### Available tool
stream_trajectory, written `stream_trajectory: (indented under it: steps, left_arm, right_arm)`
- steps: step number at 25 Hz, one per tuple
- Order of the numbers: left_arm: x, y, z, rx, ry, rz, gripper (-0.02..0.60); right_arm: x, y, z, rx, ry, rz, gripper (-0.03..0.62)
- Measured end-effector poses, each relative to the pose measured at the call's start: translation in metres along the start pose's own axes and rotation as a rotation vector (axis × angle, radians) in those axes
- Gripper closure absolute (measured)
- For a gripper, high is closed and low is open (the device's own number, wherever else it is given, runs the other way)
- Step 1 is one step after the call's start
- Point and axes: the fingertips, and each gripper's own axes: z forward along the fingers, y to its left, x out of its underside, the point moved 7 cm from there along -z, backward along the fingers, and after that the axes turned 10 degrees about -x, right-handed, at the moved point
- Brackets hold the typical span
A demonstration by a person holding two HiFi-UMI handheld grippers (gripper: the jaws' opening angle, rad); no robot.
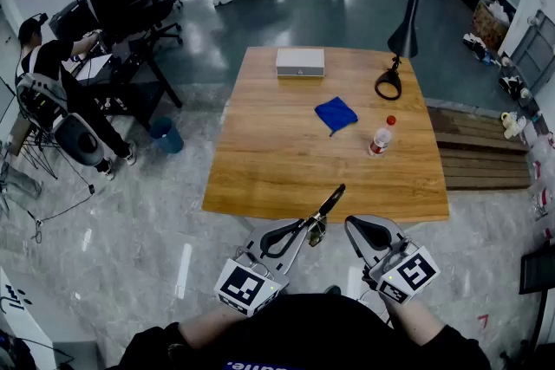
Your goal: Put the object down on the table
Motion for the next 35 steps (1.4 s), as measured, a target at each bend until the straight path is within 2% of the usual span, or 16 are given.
stream_trajectory:
  steps: [15,21,25,30,35]
  left_arm:
    - [0.004,-0.001,0.008,-0.015,0.016,0.003,0.56]
    - [0.002,-0.009,0.019,-0.049,0.023,0.028,0.56]
    - [0.007,-0.012,0.032,-0.086,0.03,0.073,0.56]
    - [0.02,0.015,0.054,-0.113,0.069,0.128,0.56]
    - [0.034,0.063,0.079,-0.087,0.078,0.155,0.56]
  right_arm:
    - [-0.001,-0.008,-0.003,-0.022,-0.013,0.014,0.589]
    - [0.001,-0.02,-0.014,-0.052,-0.015,0.018,0.589]
    - [0.006,-0.036,-0.02,-0.068,-0.013,0.021,0.589]
    - [0.012,-0.056,-0.009,-0.078,0.011,0.034,0.589]
    - [0.015,-0.081,0.025,-0.036,0.03,0.052,0.589]
